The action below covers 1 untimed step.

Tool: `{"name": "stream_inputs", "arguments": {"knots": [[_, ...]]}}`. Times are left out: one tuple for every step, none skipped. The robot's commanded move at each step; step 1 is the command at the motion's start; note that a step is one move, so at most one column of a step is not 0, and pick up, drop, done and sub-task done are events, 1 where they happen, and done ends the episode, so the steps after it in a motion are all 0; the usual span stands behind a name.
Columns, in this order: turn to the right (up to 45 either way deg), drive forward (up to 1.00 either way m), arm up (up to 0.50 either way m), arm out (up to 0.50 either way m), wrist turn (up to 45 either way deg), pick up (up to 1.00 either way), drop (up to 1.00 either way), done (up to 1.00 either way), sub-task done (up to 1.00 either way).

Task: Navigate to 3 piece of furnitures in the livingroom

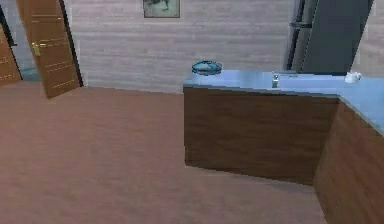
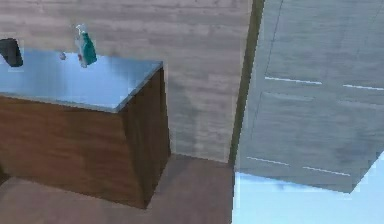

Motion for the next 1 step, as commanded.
{"name": "stream_inputs", "arguments": {"knots": [[-12.0,0.0,0.0,0.0,0.0,0.0,0.0,0.0,0.0]]}}
